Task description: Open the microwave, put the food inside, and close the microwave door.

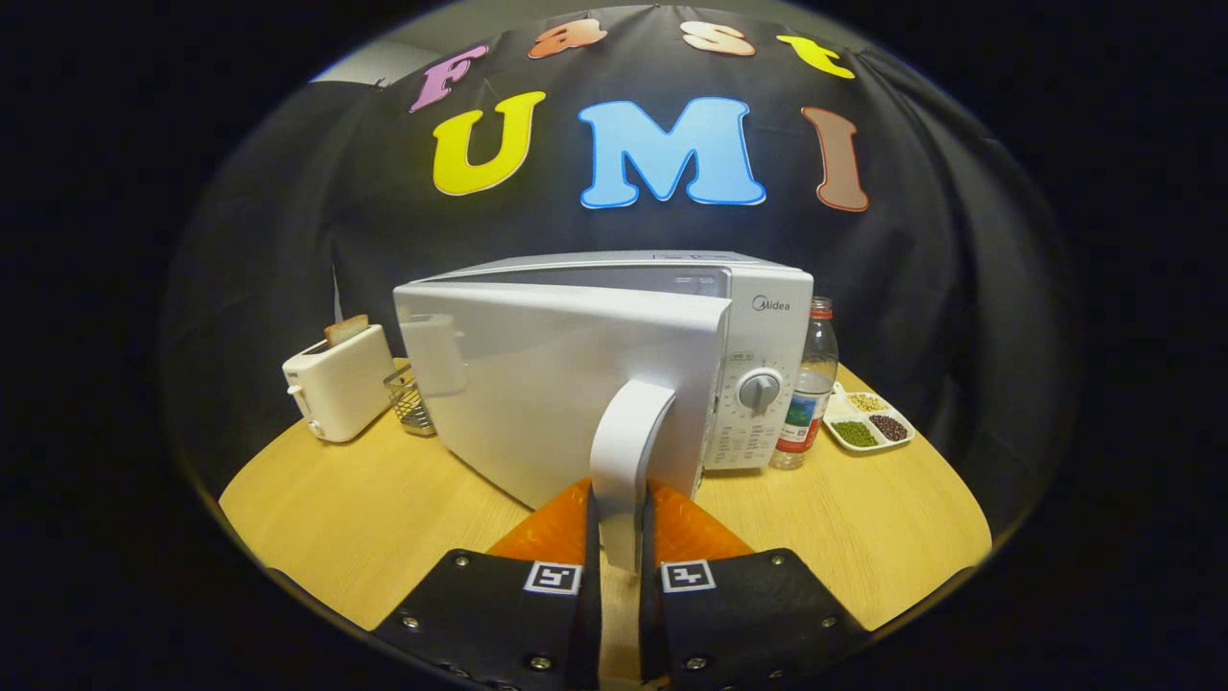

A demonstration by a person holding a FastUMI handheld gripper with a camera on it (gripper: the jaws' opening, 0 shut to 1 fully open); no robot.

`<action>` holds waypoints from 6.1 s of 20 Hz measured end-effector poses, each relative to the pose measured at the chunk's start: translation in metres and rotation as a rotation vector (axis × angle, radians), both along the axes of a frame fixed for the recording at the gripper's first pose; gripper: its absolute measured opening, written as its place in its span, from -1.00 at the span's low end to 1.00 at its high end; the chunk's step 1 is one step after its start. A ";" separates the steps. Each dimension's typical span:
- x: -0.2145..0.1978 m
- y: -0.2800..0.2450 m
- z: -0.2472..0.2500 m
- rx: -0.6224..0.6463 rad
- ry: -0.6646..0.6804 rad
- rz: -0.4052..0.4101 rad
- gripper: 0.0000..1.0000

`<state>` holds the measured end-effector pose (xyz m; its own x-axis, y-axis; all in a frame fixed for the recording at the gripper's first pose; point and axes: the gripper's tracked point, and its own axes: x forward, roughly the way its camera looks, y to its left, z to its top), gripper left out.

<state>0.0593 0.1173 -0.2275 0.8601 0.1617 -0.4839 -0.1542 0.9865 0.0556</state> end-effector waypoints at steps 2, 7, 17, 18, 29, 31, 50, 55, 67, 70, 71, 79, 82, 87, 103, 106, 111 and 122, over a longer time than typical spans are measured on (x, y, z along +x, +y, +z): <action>-0.017 0.012 0.001 -0.008 0.005 0.015 -0.68; -0.050 0.041 0.004 -0.009 0.024 0.039 -0.63; -0.108 0.098 -0.008 -0.026 0.077 0.097 -0.61; -0.112 0.104 -0.009 -0.033 0.078 0.106 -0.61; -0.151 0.176 -0.007 -0.016 0.077 0.207 -0.61; -0.154 0.192 -0.006 -0.005 0.078 0.230 -0.61; -0.186 0.217 0.128 0.157 -0.191 0.368 0.98; -0.177 0.158 0.115 0.067 -0.192 0.239 0.98; -0.181 0.047 0.006 -0.041 0.027 0.051 0.99; -0.186 0.034 -0.027 -0.069 0.092 0.045 0.99; -0.188 0.032 -0.038 -0.076 0.116 0.047 0.99; -0.201 0.019 -0.091 -0.134 0.234 0.045 0.99; -0.202 0.014 -0.101 -0.136 0.260 0.039 0.99; -0.209 0.017 -0.114 -0.096 0.319 0.061 0.99; -0.112 0.038 -0.053 0.063 0.180 0.123 0.58; -0.077 0.039 -0.039 0.097 0.129 0.118 0.58; -0.026 0.041 -0.026 0.150 0.064 0.102 0.58; 0.061 0.061 -0.024 0.298 0.007 0.045 0.57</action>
<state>0.1207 0.1783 -0.2517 0.8459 0.3349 -0.4151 -0.1958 0.9189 0.3425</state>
